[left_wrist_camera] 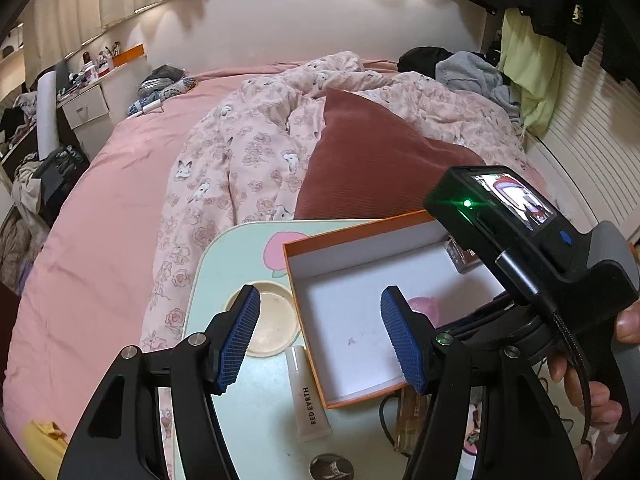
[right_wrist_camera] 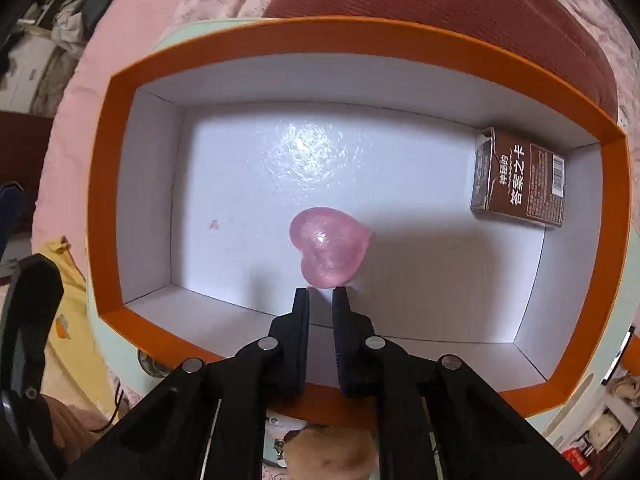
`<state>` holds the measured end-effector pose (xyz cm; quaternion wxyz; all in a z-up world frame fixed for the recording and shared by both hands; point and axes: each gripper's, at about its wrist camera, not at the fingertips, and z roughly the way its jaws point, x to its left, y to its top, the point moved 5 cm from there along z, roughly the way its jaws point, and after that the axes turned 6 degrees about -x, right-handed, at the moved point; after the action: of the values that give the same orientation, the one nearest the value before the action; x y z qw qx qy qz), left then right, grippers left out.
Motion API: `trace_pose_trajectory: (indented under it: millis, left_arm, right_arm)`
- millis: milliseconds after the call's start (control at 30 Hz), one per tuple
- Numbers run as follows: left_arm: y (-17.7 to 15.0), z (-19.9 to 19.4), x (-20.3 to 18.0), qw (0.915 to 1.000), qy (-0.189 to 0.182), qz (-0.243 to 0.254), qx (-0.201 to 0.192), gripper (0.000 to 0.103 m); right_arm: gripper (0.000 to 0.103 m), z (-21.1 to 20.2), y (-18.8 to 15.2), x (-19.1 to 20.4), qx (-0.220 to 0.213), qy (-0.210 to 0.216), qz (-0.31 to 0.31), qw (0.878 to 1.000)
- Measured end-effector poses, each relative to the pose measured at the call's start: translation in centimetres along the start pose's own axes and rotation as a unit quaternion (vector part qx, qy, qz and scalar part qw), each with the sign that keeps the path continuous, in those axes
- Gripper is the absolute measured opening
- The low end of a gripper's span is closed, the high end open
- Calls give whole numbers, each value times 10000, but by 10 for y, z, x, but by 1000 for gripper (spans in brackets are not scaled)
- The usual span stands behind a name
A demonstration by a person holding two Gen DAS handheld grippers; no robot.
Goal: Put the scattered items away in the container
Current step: 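Reach into the box and grasp the pink heart with the right gripper, then lift the pink heart out with the right gripper while the left gripper reaches for the brown carton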
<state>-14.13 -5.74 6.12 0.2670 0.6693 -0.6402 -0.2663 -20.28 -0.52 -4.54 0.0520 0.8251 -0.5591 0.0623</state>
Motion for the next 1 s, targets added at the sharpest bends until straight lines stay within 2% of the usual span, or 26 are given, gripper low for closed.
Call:
trace_pose_trajectory:
  millis: [133,233,300,433,533,600,667,700,800,1000]
  left_arm:
    - [-2,2,2,10000,39,40,74,64]
    - [-5,2,5,9999,78,55,110,63]
    - [-7,3,5,9998,49,59,167,63]
    - [-10,3,1,9998,70,113,165,63]
    - [-12,3,-1,9998,49,110,171,63]
    - [-15,1,-2,9998,0,75,173,63]
    - [-19,-3,-4,9999,-22,78,143,64]
    - [-20,-4,-5,9999,-14,94,130,64]
    - [-24,-10,-9,9998,20,205,86,64]
    - [-27,-25,-11,9995,87,310,-65,64]
  right_arm:
    - [0,0,2,-2,-91,98,77,9999]
    - [0,-2,4,-8,-292,-363,18,9989]
    - [0,-4,4,-11,-327,-238,80,9992]
    - [0,-19,8,-17,-607,-247,104,9978]
    - [2,-27,10,-17,-667,39,87,9977]
    - [14,-32,18,-20,-790,88,32,9968]
    - [42,-29,9,-19,-897,73,22,9959]
    - [46,-27,11,-18,-955,89,40,9954]
    - [47,-17,21,-19,-903,89,46,9959]
    - [48,9,29,-4,-821,-168,16,9965]
